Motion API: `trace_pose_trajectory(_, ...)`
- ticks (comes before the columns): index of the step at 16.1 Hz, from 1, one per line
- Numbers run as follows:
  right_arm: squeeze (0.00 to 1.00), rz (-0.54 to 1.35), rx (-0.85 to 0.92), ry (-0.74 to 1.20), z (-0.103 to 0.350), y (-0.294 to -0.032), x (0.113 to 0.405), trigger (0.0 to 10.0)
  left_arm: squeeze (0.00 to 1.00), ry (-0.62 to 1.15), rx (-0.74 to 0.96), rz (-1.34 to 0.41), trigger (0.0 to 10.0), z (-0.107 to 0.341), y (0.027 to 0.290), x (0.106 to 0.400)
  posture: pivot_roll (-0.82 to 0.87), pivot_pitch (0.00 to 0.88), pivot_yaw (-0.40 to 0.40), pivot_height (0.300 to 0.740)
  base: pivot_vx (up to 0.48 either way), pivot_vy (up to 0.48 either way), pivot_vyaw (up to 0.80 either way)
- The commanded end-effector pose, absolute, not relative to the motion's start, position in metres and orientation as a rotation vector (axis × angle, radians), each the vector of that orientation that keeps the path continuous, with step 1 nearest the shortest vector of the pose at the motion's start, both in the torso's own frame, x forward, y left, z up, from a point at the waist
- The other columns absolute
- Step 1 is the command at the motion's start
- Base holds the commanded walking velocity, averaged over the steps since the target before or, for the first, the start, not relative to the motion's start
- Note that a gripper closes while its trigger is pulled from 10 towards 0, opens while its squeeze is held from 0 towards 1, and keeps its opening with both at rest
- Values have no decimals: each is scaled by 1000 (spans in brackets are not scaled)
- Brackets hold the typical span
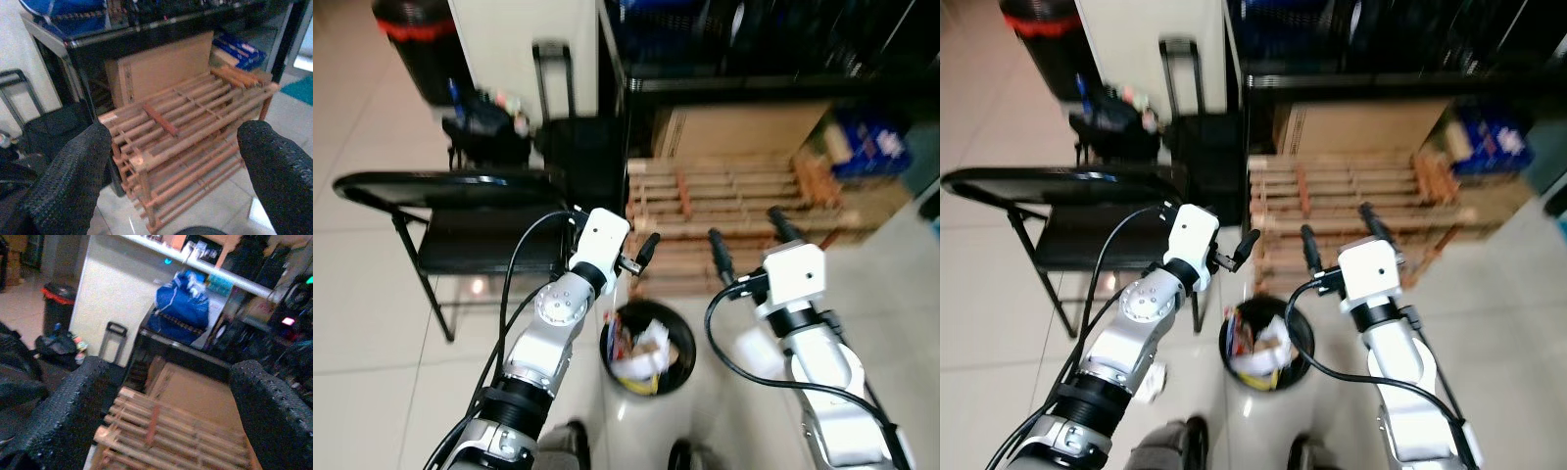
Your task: Picking trash to rubbish bin
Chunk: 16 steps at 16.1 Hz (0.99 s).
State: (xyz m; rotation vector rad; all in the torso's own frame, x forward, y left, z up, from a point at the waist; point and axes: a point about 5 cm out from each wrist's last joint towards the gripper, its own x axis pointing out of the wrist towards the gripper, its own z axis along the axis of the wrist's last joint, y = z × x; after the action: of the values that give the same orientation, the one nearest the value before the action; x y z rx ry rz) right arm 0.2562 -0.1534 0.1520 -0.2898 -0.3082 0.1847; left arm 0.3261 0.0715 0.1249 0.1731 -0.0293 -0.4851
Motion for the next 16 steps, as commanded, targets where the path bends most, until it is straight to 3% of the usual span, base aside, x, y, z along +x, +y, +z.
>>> trace_pose_trajectory(1,0,106,-289,-305,157,-165,252,10000,0,-53,164,-480,10000,130,68,329,137,68,-52,740,0,0,0)
trace_pose_trajectory(6,0,-110,-247,-327,183,-179,234,10000,0,-91,107,-478,10000,140,64,332,109,59,-61,740,0,0,-114)
trace_pose_trajectory(16,0,-127,-224,-292,192,-172,229,10000,0,-62,18,-512,10000,140,49,334,68,56,-67,740,0,0,-800)
